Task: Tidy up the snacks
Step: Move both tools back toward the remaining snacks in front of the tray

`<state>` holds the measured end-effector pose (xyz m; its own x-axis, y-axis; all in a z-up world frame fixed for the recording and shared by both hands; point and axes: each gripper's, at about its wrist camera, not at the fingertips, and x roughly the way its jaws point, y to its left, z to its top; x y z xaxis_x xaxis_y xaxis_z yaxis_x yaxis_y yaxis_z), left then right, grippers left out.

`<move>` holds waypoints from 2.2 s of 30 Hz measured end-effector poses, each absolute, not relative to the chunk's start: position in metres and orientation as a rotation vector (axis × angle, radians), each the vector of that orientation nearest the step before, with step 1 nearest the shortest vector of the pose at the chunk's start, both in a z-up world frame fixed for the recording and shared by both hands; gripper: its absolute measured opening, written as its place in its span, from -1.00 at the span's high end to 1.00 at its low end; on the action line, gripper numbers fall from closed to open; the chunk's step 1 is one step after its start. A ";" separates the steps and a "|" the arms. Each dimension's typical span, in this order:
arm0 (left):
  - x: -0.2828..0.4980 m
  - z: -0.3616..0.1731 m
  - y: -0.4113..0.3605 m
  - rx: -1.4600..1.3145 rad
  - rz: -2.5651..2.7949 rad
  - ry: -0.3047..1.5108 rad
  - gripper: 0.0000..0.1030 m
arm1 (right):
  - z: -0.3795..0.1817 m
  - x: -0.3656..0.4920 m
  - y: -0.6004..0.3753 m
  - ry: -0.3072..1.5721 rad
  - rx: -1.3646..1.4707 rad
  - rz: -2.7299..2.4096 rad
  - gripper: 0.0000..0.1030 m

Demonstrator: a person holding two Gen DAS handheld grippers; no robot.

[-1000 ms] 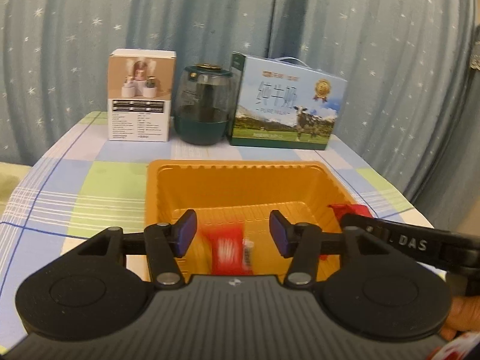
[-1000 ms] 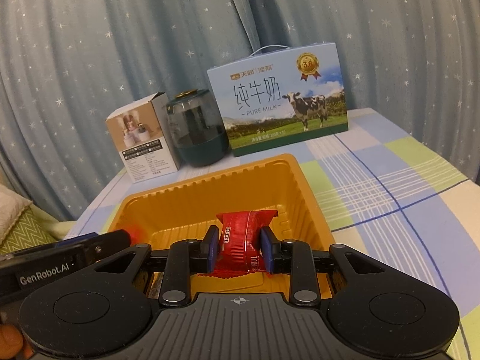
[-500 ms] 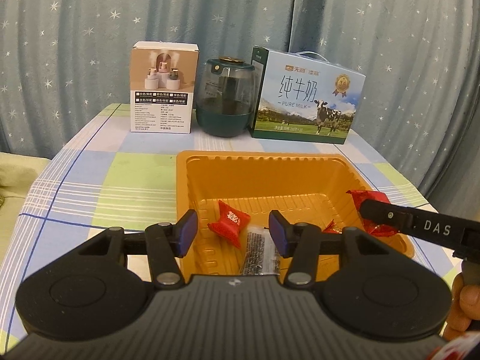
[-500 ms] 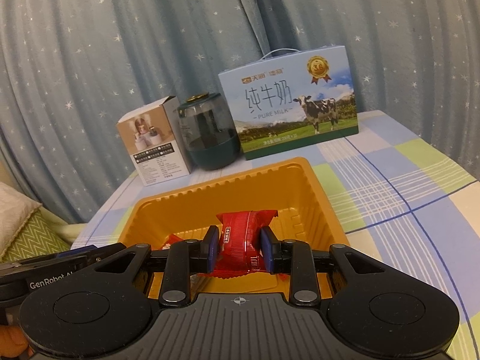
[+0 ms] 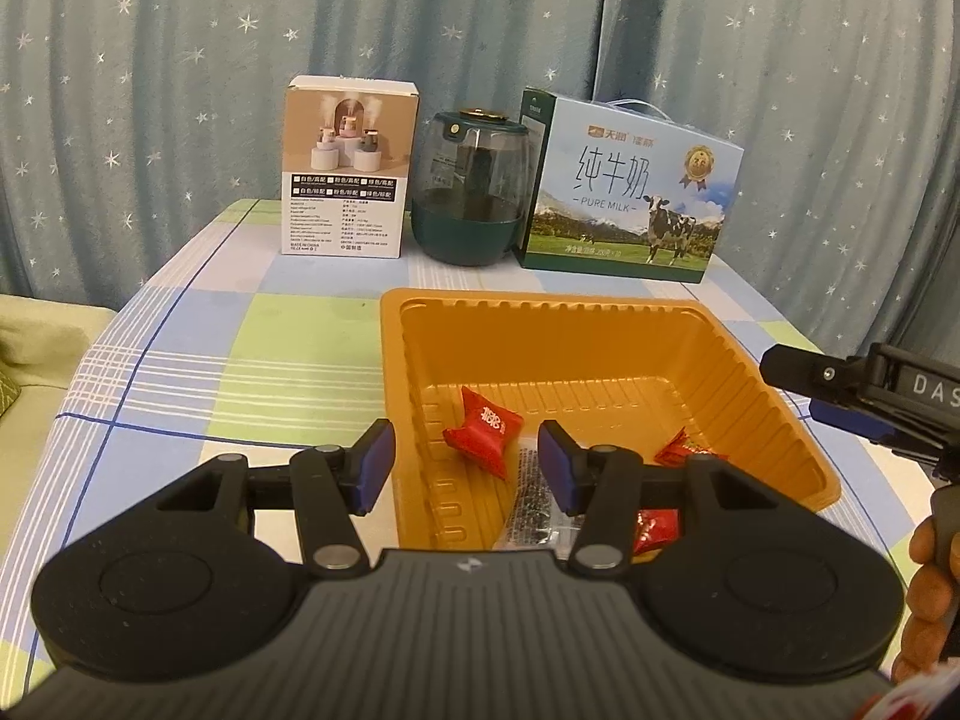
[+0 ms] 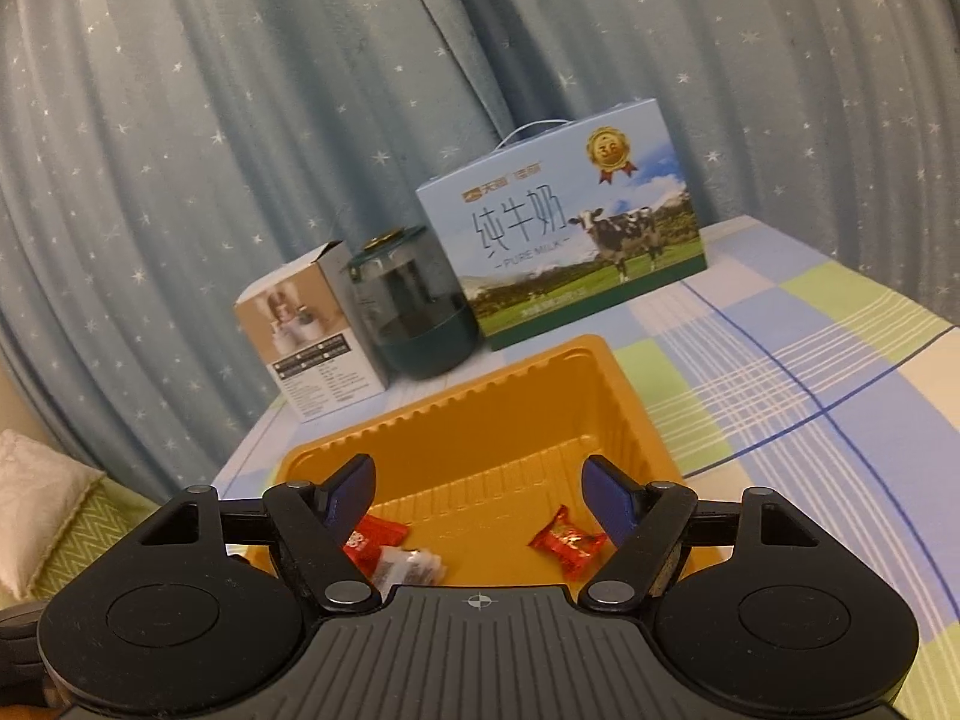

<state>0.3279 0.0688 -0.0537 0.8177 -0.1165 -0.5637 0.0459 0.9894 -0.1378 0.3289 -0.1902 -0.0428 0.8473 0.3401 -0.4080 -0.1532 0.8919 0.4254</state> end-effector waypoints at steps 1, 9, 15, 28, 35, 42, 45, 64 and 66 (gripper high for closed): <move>0.327 -0.054 0.068 -0.118 -0.089 0.605 0.06 | -0.043 0.328 -0.191 0.491 0.387 0.263 -0.47; 0.310 -0.046 0.070 -0.145 -0.080 0.583 0.06 | -0.035 0.314 -0.195 0.441 0.321 0.231 -0.47; 0.280 -0.042 0.071 -0.168 -0.077 0.577 0.06 | -0.030 0.299 -0.199 0.424 0.294 0.221 -0.47; 0.217 -0.050 0.054 -0.155 -0.069 0.582 0.06 | -0.016 0.245 -0.213 0.416 0.291 0.214 -0.47; 0.188 -0.062 0.045 -0.133 -0.087 0.607 0.06 | -0.021 0.208 -0.225 0.442 0.314 0.195 -0.47; 0.163 -0.074 0.048 -0.132 -0.084 0.635 0.06 | -0.041 0.169 -0.240 0.489 0.280 0.167 -0.47; 0.154 -0.079 0.048 -0.134 -0.085 0.652 0.06 | -0.054 0.154 -0.245 0.514 0.258 0.161 -0.47; 0.147 -0.099 0.039 -0.105 -0.095 0.705 0.06 | -0.111 0.156 -0.225 0.679 0.105 0.146 0.08; 0.148 -0.100 0.040 -0.106 -0.093 0.708 0.06 | -0.113 0.159 -0.226 0.682 0.099 0.141 0.13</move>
<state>0.1483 0.0397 -0.0996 0.7561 -0.1214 -0.6431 0.0497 0.9905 -0.1285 0.1588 -0.2256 -0.1126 0.7673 0.1621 -0.6205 -0.0975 0.9858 0.1370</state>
